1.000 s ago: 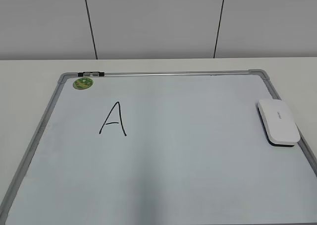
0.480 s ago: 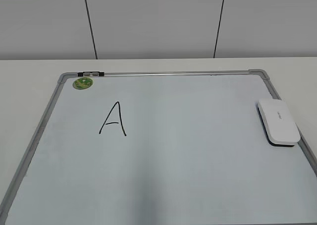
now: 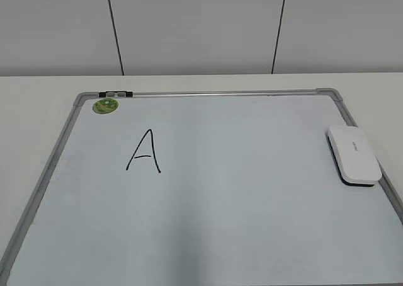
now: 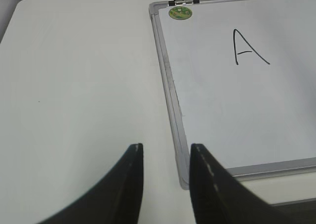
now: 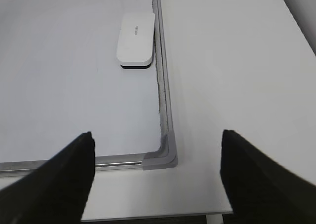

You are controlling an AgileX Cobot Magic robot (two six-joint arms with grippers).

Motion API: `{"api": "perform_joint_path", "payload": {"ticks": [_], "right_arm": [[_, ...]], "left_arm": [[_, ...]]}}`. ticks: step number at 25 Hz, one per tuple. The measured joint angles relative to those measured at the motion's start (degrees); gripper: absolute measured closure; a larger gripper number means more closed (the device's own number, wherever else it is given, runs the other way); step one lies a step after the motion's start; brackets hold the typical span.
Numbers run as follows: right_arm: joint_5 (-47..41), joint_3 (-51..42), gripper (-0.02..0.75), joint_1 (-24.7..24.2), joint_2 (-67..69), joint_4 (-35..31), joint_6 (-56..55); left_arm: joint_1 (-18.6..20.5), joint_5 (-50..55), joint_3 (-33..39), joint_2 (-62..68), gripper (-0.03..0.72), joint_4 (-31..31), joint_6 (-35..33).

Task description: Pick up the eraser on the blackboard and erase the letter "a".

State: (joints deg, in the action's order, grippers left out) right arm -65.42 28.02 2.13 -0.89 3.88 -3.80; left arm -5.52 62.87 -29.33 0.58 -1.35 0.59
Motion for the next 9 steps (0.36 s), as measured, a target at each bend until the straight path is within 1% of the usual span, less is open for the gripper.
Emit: {"api": "perform_joint_path", "payload": {"ticks": [9], "right_arm": [[0.0,0.0,0.151,0.0,0.0,0.0,0.0]], "left_arm": [[0.0,0.0,0.0,0.0,0.456,0.0,-0.1]]}}
